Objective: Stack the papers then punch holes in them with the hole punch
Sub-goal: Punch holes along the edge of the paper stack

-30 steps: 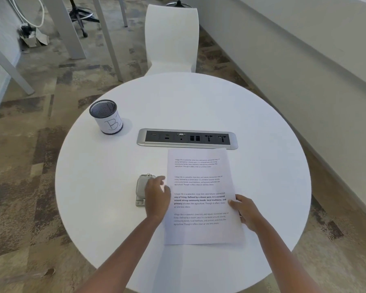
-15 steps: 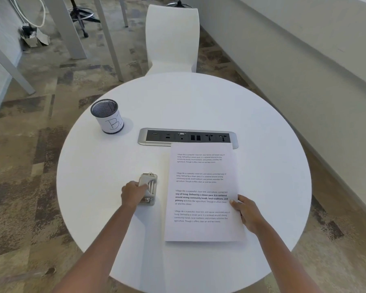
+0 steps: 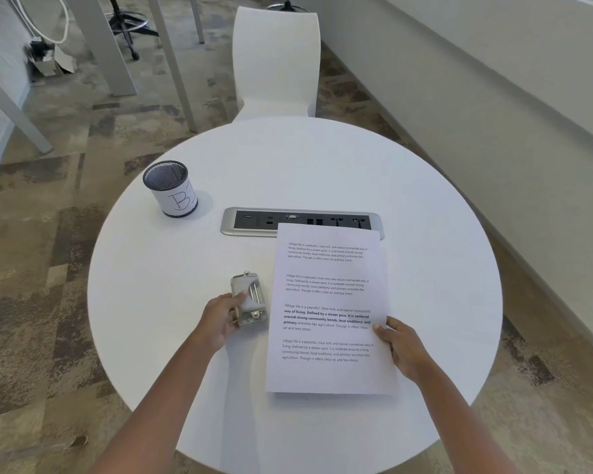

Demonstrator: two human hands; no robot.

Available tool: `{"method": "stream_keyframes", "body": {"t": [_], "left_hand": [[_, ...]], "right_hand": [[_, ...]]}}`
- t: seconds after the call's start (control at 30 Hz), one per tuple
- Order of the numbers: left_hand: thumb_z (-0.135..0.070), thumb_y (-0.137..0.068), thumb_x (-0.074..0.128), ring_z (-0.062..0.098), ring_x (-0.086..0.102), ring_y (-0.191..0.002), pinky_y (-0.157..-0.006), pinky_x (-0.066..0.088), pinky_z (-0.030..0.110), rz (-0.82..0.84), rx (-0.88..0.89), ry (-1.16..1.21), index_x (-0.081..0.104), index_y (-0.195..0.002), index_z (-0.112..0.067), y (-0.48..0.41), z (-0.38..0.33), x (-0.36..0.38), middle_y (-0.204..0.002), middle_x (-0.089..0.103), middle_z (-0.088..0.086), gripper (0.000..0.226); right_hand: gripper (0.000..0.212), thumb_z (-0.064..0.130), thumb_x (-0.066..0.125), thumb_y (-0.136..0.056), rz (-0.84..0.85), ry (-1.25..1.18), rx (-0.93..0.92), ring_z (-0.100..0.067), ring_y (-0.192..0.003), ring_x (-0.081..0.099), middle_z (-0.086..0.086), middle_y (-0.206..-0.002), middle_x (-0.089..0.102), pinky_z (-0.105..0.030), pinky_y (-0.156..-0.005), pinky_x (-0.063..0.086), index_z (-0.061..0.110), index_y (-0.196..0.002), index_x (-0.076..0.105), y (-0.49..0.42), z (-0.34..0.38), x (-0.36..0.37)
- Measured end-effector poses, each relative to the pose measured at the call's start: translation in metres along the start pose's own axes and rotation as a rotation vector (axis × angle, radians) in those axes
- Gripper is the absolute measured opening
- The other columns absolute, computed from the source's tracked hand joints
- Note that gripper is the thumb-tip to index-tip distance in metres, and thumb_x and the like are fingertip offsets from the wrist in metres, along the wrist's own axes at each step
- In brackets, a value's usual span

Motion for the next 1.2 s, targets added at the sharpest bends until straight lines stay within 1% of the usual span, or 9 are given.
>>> {"method": "stream_keyframes", "body": {"t": [0.07, 0.17, 0.23, 0.33, 0.47, 0.53, 0.6, 0.73, 1.2], "left_hand": [[-0.013, -0.092, 0.052, 0.012, 0.064, -0.058, -0.044, 0.052, 0.015, 0.069, -0.016, 0.011, 0.061, -0.081, -0.011, 0.000, 0.004, 0.002, -0.068, 0.068, 0.002, 0.014], [-0.015, -0.093, 0.048, 0.008, 0.069, -0.059, -0.052, 0.057, 0.018, 0.152, -0.029, 0.030, 0.062, -0.086, -0.012, -0.002, 0.007, 0.004, -0.064, 0.073, -0.002, 0.016], [-0.014, -0.094, 0.047, 0.009, 0.070, -0.062, -0.057, 0.058, 0.019, 0.199, -0.028, 0.048, 0.063, -0.088, -0.011, -0.003, 0.008, 0.008, -0.067, 0.075, -0.001, 0.017], [-0.012, -0.094, 0.044, 0.014, 0.070, -0.069, -0.060, 0.059, 0.021, 0.241, -0.015, 0.055, 0.062, -0.092, -0.010, -0.004, 0.006, 0.012, -0.073, 0.075, 0.001, 0.018], [-0.010, -0.095, 0.042, 0.015, 0.068, -0.073, -0.058, 0.059, 0.023, 0.276, -0.006, 0.049, 0.062, -0.096, -0.010, -0.006, 0.004, 0.014, -0.086, 0.069, 0.006, 0.020], [-0.008, -0.095, 0.042, 0.015, 0.070, -0.070, -0.056, 0.059, 0.024, 0.291, -0.010, 0.053, 0.062, -0.097, -0.011, -0.007, 0.004, 0.015, -0.082, 0.071, 0.005, 0.021], [-0.008, -0.095, 0.042, 0.015, 0.071, -0.068, -0.056, 0.059, 0.025, 0.301, -0.010, 0.055, 0.063, -0.097, -0.011, -0.008, 0.004, 0.015, -0.077, 0.074, 0.004, 0.021], [-0.008, -0.095, 0.042, 0.015, 0.071, -0.068, -0.060, 0.061, 0.026, 0.313, -0.008, 0.054, 0.063, -0.097, -0.011, -0.010, 0.005, 0.015, -0.075, 0.075, 0.002, 0.021], [-0.005, -0.094, 0.039, 0.014, 0.072, -0.064, -0.054, 0.058, 0.024, 0.345, -0.020, 0.064, 0.060, -0.100, -0.009, -0.009, 0.009, 0.015, -0.072, 0.076, 0.002, 0.022]], "right_hand": [[0.019, 0.001, 0.051, -0.090, 0.011, 0.000, -0.002, -0.014, -0.071, 0.072, -0.004, -0.091, 0.073, -0.030, -0.069, 0.059, 0.012, -0.097, 0.066, 0.001, 0.002, 0.000], [0.019, 0.002, 0.052, -0.089, 0.015, 0.026, -0.013, -0.018, -0.075, 0.071, -0.006, -0.093, 0.073, -0.035, -0.076, 0.057, 0.012, -0.097, 0.066, 0.003, 0.006, 0.000], [0.019, 0.002, 0.052, -0.089, 0.010, 0.046, -0.022, -0.023, -0.080, 0.068, -0.009, -0.095, 0.071, -0.039, -0.082, 0.054, 0.010, -0.101, 0.065, 0.004, 0.010, 0.000], [0.019, 0.001, 0.052, -0.089, -0.002, 0.066, -0.036, -0.025, -0.081, 0.066, -0.009, -0.095, 0.071, -0.040, -0.083, 0.052, 0.010, -0.100, 0.066, 0.006, 0.014, -0.001], [0.018, 0.002, 0.053, -0.089, -0.034, 0.070, -0.060, -0.023, -0.078, 0.066, -0.006, -0.090, 0.071, -0.039, -0.081, 0.052, 0.013, -0.096, 0.066, 0.007, 0.018, -0.006], [0.018, 0.003, 0.054, -0.088, -0.044, 0.091, -0.069, -0.019, -0.073, 0.068, -0.002, -0.084, 0.074, -0.038, -0.079, 0.052, 0.015, -0.093, 0.067, 0.007, 0.019, -0.009], [0.019, 0.004, 0.055, -0.088, -0.053, 0.107, -0.076, -0.013, -0.064, 0.070, 0.004, -0.074, 0.076, -0.034, -0.072, 0.053, 0.017, -0.089, 0.068, 0.007, 0.021, -0.013], [0.020, 0.004, 0.054, -0.089, -0.052, 0.114, -0.093, -0.008, -0.059, 0.070, 0.008, -0.068, 0.076, -0.026, -0.060, 0.056, 0.018, -0.087, 0.068, 0.009, 0.025, -0.017], [0.019, 0.003, 0.053, -0.089, -0.027, 0.081, -0.098, -0.010, -0.060, 0.071, 0.007, -0.070, 0.076, -0.025, -0.058, 0.057, 0.016, -0.092, 0.067, 0.015, 0.023, -0.016]]}}
Point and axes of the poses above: each hand's wrist, its own y-axis away from the middle knuckle, its own x-axis out of the palm, z = x × y, the point moved 6 cm from there along -y, towards the middle knuckle
